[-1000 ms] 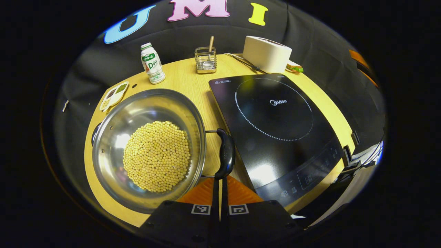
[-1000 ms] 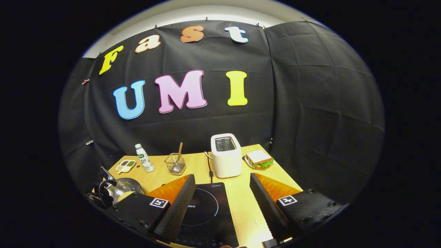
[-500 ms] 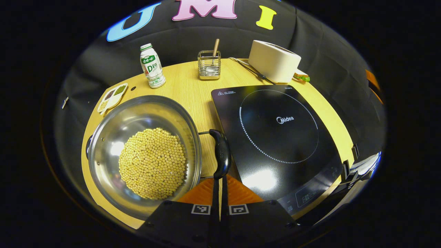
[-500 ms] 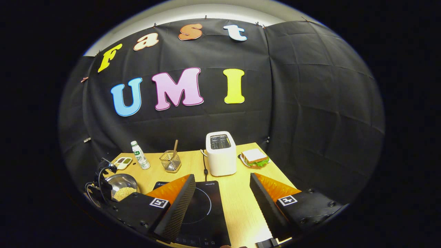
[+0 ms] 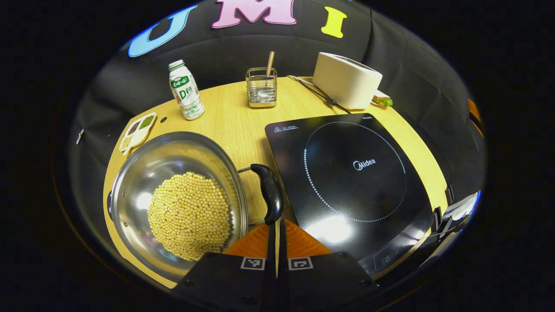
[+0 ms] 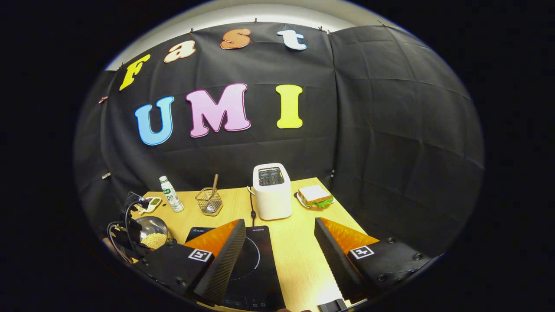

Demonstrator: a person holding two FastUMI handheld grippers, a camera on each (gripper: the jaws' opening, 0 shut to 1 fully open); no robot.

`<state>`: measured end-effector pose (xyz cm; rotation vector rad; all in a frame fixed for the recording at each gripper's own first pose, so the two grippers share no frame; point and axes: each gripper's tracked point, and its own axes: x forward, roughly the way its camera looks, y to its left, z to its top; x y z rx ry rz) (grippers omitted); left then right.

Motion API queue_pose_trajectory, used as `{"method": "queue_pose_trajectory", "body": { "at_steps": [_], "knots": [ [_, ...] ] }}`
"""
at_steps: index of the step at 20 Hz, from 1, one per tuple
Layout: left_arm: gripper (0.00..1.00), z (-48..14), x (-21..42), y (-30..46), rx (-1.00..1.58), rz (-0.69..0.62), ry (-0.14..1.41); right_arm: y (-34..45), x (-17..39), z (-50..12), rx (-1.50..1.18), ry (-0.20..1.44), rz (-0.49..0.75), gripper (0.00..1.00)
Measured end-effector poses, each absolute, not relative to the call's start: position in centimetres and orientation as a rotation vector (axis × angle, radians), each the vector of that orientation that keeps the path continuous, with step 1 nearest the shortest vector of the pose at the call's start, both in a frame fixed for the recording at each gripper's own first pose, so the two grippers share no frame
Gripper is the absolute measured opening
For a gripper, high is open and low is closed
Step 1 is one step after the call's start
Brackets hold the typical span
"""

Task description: First push the handle of the pot to place it horizontally, then grasp the pot with both hands and set it on the induction cooktop.

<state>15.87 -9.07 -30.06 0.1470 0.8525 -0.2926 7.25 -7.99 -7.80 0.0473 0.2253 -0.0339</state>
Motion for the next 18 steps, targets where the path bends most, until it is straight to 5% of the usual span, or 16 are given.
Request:
{"method": "queue_pose_trajectory", "body": {
  "at_steps": [18],
  "knots": [
    [0.05, -28.0, 14.8, -9.2, 0.055, -0.332, 0.766, -5.6, 6.5, -7.9, 0.025, 0.233, -0.026, 0.99]
  ]
}}
